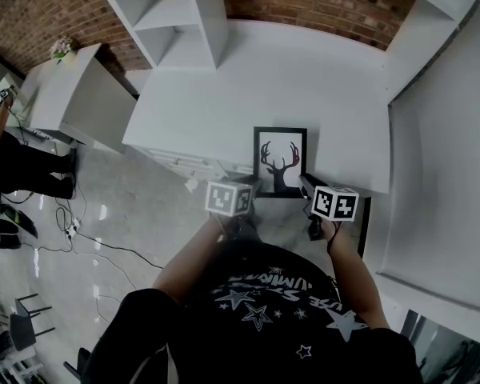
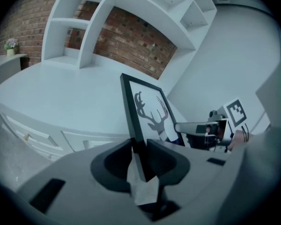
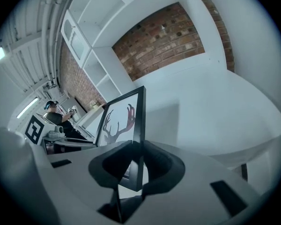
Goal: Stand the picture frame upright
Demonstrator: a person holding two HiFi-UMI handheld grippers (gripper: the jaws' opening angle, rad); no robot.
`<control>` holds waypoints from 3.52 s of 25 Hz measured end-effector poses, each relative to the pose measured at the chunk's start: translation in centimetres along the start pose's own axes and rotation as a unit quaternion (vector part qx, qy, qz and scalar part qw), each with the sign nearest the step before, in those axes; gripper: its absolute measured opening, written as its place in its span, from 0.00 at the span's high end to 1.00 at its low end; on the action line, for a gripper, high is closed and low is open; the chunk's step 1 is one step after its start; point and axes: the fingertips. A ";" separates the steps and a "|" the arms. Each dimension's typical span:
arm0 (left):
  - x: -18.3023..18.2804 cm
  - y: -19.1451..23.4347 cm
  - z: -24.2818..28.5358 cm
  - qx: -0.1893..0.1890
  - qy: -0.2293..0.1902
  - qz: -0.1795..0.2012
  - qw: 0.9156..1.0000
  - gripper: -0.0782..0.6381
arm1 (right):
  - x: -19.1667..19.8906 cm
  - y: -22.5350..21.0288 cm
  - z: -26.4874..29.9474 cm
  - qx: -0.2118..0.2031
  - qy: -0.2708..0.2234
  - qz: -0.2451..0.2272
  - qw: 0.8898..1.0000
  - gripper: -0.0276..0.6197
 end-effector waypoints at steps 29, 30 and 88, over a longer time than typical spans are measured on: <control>-4.3 3.9 -7.2 -0.044 -0.144 -0.060 0.987 0.74 | -6.8 8.0 2.4 -0.094 -0.053 -0.106 0.988 0.83; -5.0 4.5 -7.3 -0.043 -0.145 -0.062 0.987 0.74 | -7.4 8.3 3.1 -0.093 -0.054 -0.108 0.988 0.83; -33.3 29.2 1.1 -0.034 -0.155 0.100 0.982 0.74 | -27.5 10.0 31.7 0.011 -0.128 -0.104 0.986 0.83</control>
Point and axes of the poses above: the fingertips, and each gripper's own axes: z forward along the fingers, y to its left, x out of its underside, and after that the axes turned 8 degrees about -z, right-handed
